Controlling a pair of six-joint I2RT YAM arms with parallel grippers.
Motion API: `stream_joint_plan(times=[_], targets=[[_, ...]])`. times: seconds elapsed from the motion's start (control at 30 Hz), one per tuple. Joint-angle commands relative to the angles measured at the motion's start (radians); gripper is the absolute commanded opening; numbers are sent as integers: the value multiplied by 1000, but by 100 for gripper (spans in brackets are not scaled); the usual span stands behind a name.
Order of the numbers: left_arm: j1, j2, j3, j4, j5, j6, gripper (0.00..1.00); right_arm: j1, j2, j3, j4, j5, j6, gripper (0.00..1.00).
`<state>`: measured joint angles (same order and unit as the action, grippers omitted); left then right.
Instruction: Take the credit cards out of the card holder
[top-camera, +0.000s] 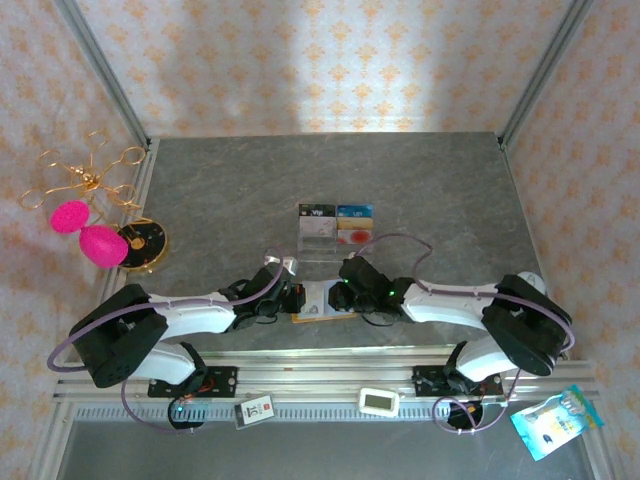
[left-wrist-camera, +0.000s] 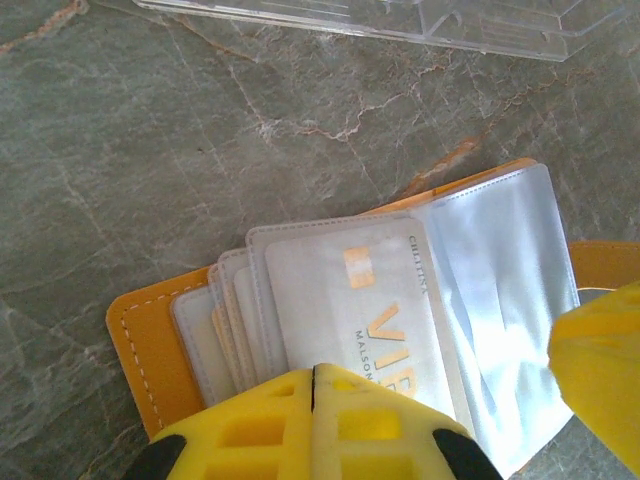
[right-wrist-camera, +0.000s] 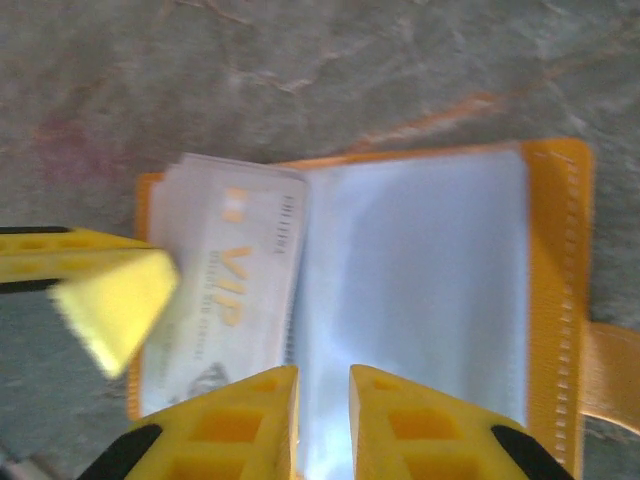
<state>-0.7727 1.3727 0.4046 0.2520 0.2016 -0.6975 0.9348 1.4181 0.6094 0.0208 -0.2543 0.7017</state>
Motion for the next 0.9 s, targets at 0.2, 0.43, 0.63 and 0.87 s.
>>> stream_joint_plan(times=[0.2, 0.43, 0.63, 0.87], targets=[[-4, 23, -32, -38, -28, 8, 0, -52, 71, 17, 128, -154, 33, 19], [-4, 25, -35, -40, -22, 7, 0, -79, 109, -8, 197, -254, 69, 19], [-4, 16, -39, -48, -23, 3, 0, -80, 124, -11, 140, -232, 86, 18], [-4, 0, -47, -54, -23, -1, 0, -82, 146, -19, 131, -229, 100, 19]])
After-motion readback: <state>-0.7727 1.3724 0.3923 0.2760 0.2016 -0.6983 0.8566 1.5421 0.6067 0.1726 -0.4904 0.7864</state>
